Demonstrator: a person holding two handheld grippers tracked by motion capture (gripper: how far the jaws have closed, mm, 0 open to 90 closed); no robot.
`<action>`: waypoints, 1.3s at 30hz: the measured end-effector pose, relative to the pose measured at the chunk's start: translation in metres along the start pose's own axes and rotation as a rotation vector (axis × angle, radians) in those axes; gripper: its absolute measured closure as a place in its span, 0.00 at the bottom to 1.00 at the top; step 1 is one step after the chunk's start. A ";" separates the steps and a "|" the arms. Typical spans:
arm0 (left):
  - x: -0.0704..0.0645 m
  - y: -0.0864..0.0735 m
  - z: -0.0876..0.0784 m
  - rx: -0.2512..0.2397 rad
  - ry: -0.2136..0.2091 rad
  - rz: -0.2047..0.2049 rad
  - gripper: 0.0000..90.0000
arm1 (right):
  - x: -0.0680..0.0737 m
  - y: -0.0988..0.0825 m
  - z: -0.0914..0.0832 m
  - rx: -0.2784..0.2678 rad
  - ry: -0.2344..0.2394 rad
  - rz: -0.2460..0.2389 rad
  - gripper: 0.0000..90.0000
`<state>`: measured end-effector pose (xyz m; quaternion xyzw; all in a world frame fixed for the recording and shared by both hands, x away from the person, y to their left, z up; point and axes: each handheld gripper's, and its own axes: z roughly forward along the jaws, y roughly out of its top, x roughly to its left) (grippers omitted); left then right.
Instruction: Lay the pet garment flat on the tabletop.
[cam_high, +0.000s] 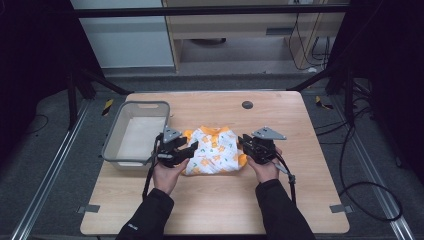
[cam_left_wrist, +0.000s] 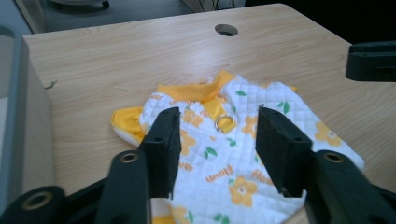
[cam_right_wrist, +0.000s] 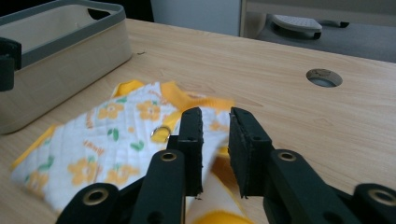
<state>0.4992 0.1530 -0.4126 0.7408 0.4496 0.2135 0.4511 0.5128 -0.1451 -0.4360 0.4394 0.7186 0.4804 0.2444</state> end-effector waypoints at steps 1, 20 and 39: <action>0.002 -0.003 -0.005 0.000 0.009 0.018 0.54 | -0.001 0.000 -0.003 0.000 0.000 -0.005 0.79; 0.004 -0.073 -0.014 0.173 -0.019 0.162 0.40 | -0.003 -0.046 -0.037 0.122 0.139 -0.083 0.55; 0.009 -0.083 0.017 0.282 -0.024 0.187 0.75 | 0.018 -0.067 0.004 0.246 0.158 -0.215 0.74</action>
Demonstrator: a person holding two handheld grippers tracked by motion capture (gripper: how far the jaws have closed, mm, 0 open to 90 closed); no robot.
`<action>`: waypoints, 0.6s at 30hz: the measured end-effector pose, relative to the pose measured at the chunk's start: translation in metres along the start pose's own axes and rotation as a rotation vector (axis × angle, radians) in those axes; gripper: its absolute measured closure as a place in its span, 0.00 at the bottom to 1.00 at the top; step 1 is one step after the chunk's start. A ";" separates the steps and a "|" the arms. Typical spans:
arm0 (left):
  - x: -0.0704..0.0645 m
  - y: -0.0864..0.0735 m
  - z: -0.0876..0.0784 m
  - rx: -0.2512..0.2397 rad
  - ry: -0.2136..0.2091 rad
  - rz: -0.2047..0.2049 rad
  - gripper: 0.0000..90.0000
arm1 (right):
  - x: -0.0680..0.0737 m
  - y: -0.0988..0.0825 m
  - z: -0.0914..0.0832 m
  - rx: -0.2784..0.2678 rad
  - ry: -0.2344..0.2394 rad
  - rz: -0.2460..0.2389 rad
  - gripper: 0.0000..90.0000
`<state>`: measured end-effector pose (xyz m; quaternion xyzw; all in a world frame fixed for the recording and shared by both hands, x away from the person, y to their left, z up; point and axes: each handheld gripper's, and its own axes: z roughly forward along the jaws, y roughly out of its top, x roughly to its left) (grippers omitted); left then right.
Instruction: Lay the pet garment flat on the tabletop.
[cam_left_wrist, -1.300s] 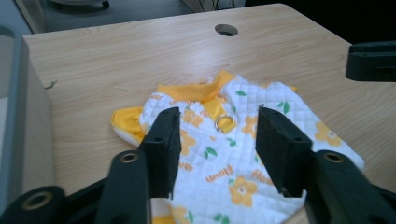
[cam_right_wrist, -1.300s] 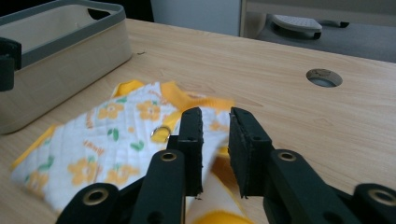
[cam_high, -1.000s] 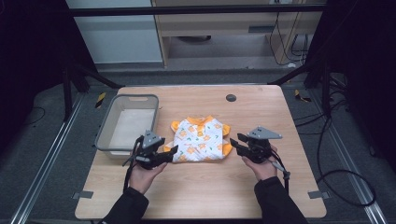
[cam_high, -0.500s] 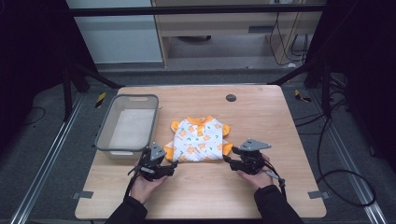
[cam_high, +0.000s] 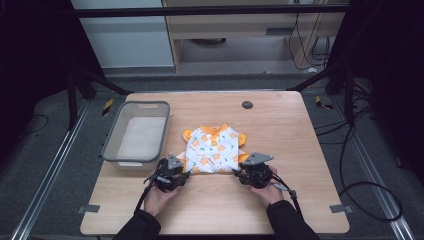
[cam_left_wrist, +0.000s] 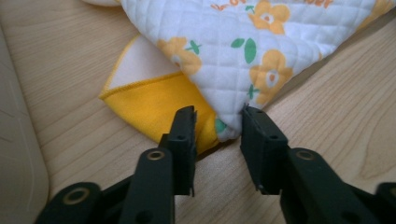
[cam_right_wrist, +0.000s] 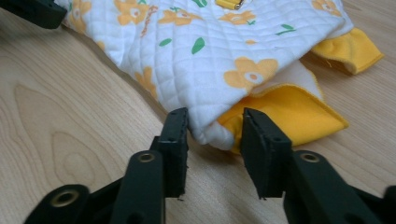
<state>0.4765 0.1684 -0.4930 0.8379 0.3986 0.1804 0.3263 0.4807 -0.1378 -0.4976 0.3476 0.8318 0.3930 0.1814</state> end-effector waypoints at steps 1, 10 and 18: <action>0.000 0.000 0.000 0.004 0.003 0.004 0.78 | 0.000 0.000 0.000 0.002 0.002 -0.003 0.78; 0.000 0.004 -0.008 -0.010 -0.052 -0.034 0.92 | 0.005 0.007 -0.008 0.003 0.036 0.012 0.93; -0.009 0.012 -0.057 -0.122 -0.160 -0.031 0.94 | 0.006 0.015 -0.049 -0.082 0.129 0.065 0.93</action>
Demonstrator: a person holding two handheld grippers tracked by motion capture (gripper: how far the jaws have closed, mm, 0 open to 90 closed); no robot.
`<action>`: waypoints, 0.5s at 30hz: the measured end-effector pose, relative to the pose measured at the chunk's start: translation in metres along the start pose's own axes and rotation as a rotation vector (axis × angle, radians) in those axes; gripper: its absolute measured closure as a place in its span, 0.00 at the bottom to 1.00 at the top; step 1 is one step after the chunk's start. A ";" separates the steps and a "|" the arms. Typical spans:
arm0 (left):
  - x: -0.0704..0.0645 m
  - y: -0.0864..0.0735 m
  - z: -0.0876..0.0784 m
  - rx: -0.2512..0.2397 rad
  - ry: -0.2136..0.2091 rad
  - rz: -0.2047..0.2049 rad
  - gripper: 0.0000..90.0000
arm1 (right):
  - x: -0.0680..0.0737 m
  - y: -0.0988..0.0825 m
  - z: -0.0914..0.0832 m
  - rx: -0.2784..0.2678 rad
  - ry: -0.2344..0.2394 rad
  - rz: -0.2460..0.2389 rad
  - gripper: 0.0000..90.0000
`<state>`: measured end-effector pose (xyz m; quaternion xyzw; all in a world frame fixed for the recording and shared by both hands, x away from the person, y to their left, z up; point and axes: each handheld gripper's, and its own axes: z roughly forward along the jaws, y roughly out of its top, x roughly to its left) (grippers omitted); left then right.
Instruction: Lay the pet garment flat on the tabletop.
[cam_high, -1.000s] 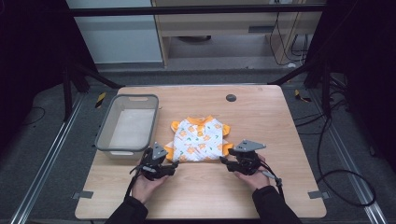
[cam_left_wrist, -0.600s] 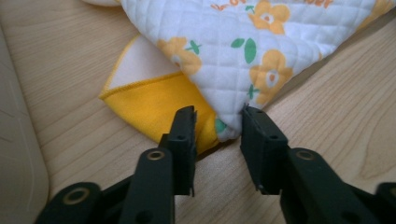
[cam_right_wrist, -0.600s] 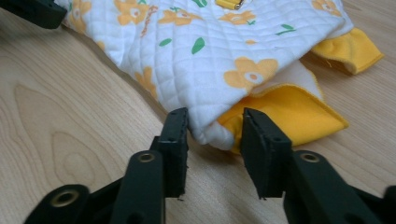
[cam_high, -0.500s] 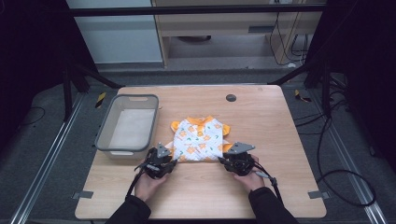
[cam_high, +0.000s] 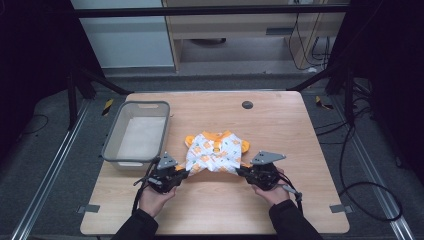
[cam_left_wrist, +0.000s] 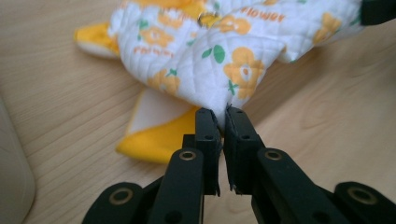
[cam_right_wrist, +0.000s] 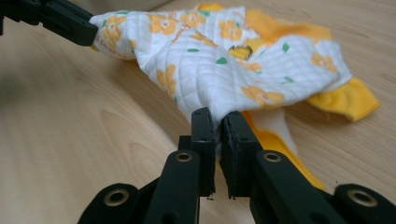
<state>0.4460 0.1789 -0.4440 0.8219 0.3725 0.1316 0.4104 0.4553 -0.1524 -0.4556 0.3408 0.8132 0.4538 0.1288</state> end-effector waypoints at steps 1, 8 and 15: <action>-0.002 0.001 -0.007 -0.014 -0.014 0.000 0.94 | 0.002 0.001 -0.007 -0.013 0.013 0.002 0.93; -0.003 0.019 -0.026 -0.058 -0.040 -0.023 0.94 | 0.001 0.018 -0.033 -0.078 0.065 0.060 0.93; 0.022 0.020 0.030 0.012 0.095 -0.084 0.92 | -0.030 0.021 0.013 0.002 -0.108 0.110 0.91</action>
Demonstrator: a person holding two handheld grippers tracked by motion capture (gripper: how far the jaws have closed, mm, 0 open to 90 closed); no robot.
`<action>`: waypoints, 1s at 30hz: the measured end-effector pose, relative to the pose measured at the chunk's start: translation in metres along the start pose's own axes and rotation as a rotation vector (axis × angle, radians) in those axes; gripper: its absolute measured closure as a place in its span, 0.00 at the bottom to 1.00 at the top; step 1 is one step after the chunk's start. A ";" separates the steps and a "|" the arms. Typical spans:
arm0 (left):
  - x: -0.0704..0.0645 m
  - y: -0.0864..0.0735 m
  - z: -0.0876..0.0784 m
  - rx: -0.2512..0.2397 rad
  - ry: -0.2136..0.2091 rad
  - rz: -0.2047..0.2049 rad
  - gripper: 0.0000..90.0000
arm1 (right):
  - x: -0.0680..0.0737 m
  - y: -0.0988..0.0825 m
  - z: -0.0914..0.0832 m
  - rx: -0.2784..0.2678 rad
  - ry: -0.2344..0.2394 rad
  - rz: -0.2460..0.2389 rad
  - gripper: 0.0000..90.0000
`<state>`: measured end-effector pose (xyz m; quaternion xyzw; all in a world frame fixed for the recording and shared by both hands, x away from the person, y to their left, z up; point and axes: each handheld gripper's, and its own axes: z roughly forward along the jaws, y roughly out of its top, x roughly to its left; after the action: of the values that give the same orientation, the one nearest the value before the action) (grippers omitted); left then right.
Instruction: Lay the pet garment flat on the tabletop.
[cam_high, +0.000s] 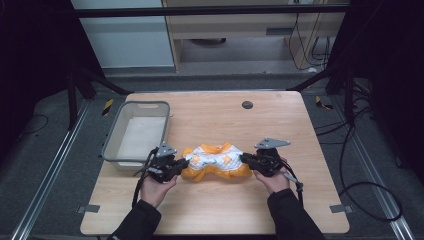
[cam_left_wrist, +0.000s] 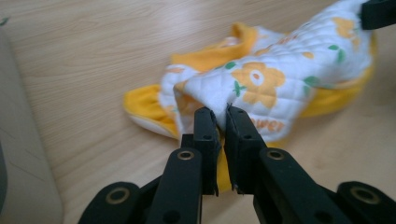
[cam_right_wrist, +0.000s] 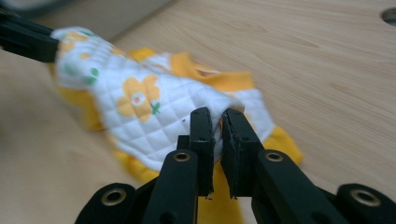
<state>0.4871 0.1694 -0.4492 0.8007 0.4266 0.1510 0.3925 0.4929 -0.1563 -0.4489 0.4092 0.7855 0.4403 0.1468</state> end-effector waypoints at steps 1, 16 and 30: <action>0.002 -0.001 0.008 0.004 0.014 -0.009 0.92 | -0.004 -0.003 0.011 0.005 -0.032 -0.006 0.90; 0.002 -0.020 -0.026 -0.056 0.061 0.074 0.45 | -0.002 -0.011 -0.019 -0.079 -0.059 -0.077 0.66; 0.003 -0.052 -0.005 0.078 0.073 0.096 0.49 | 0.002 -0.055 -0.006 0.070 -0.044 -0.103 0.55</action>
<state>0.4561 0.1913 -0.4856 0.8289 0.4071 0.1820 0.3378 0.4601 -0.1732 -0.4896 0.3826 0.8170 0.3956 0.1720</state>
